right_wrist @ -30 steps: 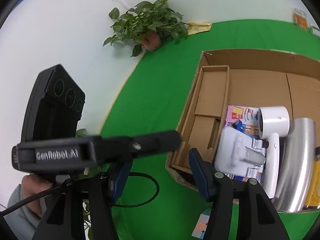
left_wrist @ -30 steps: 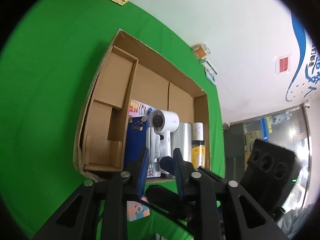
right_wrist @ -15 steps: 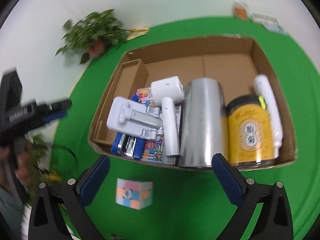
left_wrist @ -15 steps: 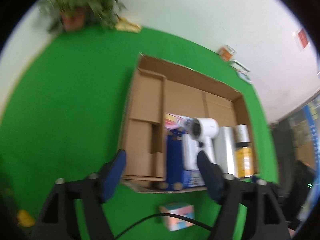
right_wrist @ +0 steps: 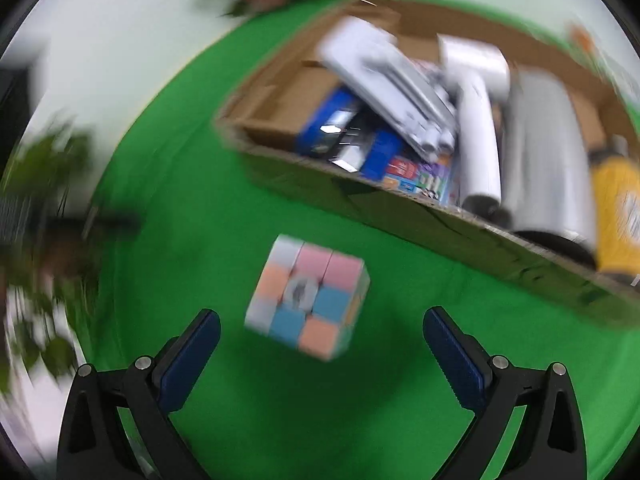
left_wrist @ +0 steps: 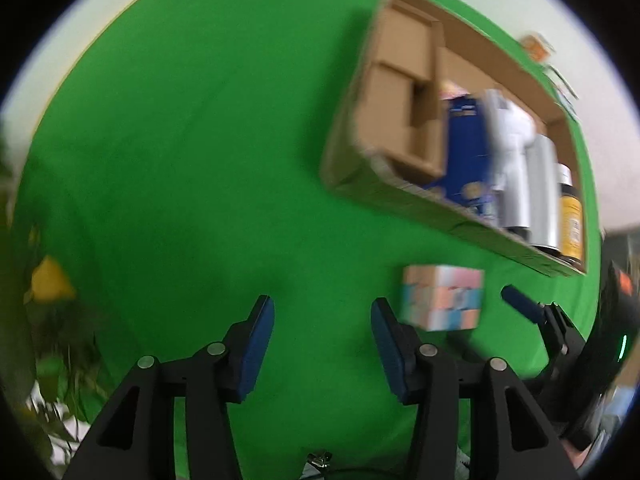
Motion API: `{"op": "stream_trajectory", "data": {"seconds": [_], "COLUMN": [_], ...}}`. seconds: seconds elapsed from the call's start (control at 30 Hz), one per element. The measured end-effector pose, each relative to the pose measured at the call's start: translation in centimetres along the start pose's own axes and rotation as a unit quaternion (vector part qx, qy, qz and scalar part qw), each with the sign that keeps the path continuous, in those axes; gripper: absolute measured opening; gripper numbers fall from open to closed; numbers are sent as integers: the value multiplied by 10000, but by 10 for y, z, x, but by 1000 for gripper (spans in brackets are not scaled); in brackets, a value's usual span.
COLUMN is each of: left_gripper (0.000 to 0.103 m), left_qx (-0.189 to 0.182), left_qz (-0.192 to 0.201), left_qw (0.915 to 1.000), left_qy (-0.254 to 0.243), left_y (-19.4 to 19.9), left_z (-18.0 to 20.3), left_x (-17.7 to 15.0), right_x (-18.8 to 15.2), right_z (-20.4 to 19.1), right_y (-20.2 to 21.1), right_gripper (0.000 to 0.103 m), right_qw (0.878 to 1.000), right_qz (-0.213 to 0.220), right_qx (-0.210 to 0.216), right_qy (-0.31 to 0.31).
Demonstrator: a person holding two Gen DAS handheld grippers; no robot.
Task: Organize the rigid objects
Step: 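Move the right tool to the pastel Rubik's cube and grasp it, then lift the Rubik's cube and carry it over the box with the right gripper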
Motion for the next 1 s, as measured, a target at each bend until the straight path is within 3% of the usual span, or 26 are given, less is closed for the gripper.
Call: {"op": "stream_trajectory", "data": {"seconds": [0.07,0.13,0.17,0.23,0.3,0.33,0.4,0.5,0.6,0.67,0.77,0.87,1.0], "left_gripper": [49,49,49,49,49,49,49,49,49,49,49,55,55], "left_qx": [-79,-106,-84,-210,-492,-685,-911,-1043,-1636,-2248,-2616,-2626,-2761], "left_qz": [-49,-106,-117,-133,-174,-234,-407,-803,-1186,-1494,-1750,-1906,-1858], "left_qw": [9999,9999,9999,9997,9986,9974,9950,9907,9774,9600,9456,9415,9388], "left_qy": [119,77,71,91,94,66,-42,-348,-628,-738,-829,-907,-895], "left_y": [-2,-4,-5,-5,-6,-8,-16,-37,-57,-72,-90,-103,-105], "left_z": [-11,-19,-21,-24,-23,-21,-12,12,41,64,89,105,109], "left_x": [-6,-9,-9,-11,-10,-8,-6,-1,-3,-6,-9,-10,-11], "right_x": [11,15,16,14,11,7,0,-10,-27,-39,-54,-60,-60], "right_z": [11,11,7,-2,-6,-5,-3,6,20,32,46,52,67], "right_y": [-18,-36,-44,-53,-54,-53,-49,-38,-31,-25,-15,-8,2], "right_gripper": [102,102,101,89,82,73,64,61,61,61,58,58,57], "right_qw": [9962,9911,9906,9925,9937,9936,9943,9954,9927,9885,9814,9808,9796], "right_qz": [-237,-461,-580,-675,-652,-648,-602,-554,-632,-715,-782,-754,-720], "right_qx": [-23,226,262,45,-236,-307,-235,-122,191,491,881,920,916], "right_qy": [-840,-1228,-1211,-1017,-876,-874,-851,-777,-1010,-1242,-1517,-1547,-1640]}}
Point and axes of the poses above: each gripper's, at about its wrist camera, not at the fingertips, and y roughly against the way its jaws point, z to its right, x to its top, the point moved 2 cm from there along -y, roughly the way its jaws point, and after that the axes turned 9 degrees about -z, right-handed, at the moved point
